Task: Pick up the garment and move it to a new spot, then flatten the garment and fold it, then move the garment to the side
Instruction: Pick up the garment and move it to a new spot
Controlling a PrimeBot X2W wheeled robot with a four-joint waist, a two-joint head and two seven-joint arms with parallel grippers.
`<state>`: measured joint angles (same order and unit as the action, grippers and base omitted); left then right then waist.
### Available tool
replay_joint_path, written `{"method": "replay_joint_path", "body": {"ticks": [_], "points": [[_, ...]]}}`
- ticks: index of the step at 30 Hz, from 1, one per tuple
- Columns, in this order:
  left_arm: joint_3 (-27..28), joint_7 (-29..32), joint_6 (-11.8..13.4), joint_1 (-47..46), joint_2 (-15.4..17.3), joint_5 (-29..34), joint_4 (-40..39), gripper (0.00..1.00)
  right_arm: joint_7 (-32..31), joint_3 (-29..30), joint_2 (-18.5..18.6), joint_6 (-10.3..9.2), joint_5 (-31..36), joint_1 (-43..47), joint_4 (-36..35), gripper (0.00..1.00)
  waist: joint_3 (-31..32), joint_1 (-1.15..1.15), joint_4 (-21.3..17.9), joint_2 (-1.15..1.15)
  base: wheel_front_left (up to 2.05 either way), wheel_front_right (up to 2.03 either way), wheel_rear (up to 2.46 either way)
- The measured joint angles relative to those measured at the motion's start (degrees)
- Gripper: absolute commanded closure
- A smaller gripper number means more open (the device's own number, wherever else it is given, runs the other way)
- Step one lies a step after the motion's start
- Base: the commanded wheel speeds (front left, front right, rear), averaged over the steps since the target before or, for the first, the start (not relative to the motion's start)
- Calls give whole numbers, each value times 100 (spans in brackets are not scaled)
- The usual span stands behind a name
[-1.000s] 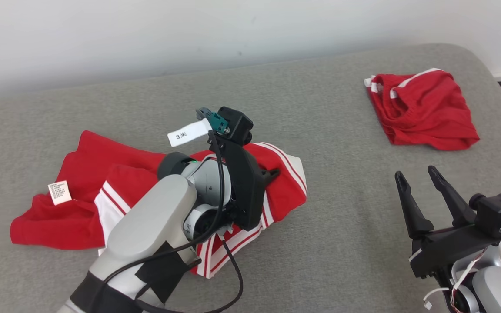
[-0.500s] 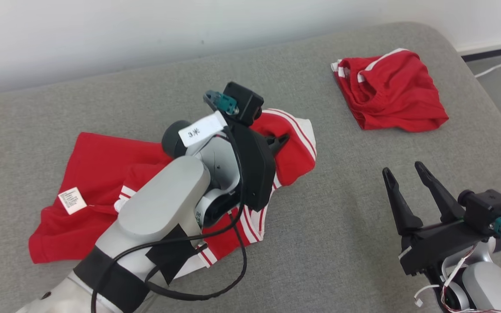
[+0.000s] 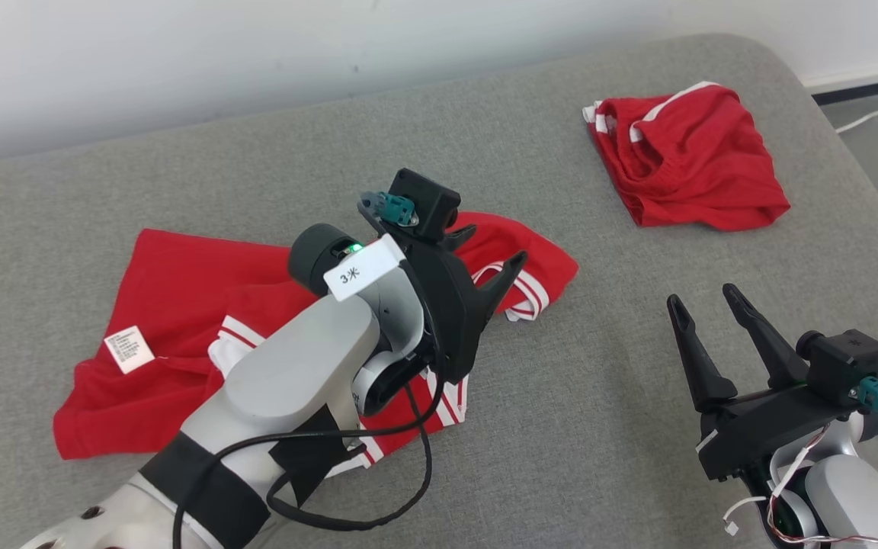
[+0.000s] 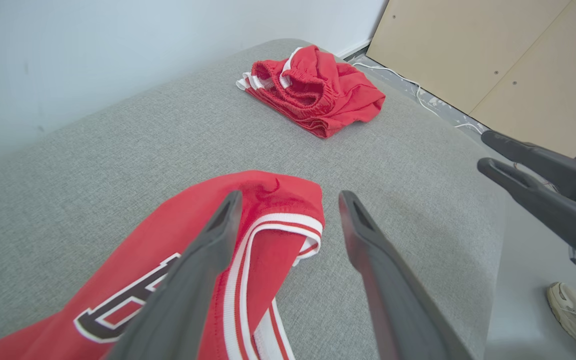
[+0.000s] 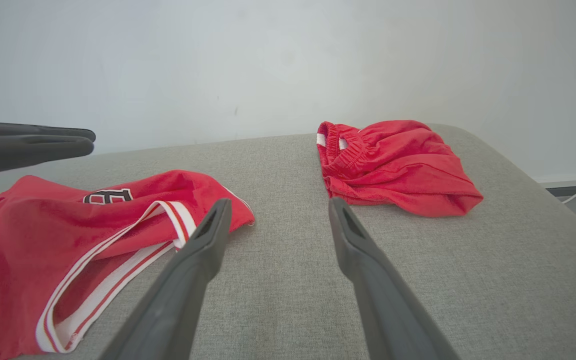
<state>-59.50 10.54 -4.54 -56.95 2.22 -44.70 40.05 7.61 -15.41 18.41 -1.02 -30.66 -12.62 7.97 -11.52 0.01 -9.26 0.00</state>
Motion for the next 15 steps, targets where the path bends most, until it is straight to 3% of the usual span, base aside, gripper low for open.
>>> {"method": "replay_joint_path", "body": {"ticks": [5, 15], "points": [[-244, -271, 68, 13, -3, -21, -10, 0, 30, -2, -2, 37, -11, 41, 92, 0, 149, -1, 120, 0, 0, 0, 0], [-233, -1128, 715, 311, -9, 158, 223, 0, 99, -14, -31, 49, -58, 307, 121, 0, 451, -1, 503, 0, 0, 0, 0]]}}
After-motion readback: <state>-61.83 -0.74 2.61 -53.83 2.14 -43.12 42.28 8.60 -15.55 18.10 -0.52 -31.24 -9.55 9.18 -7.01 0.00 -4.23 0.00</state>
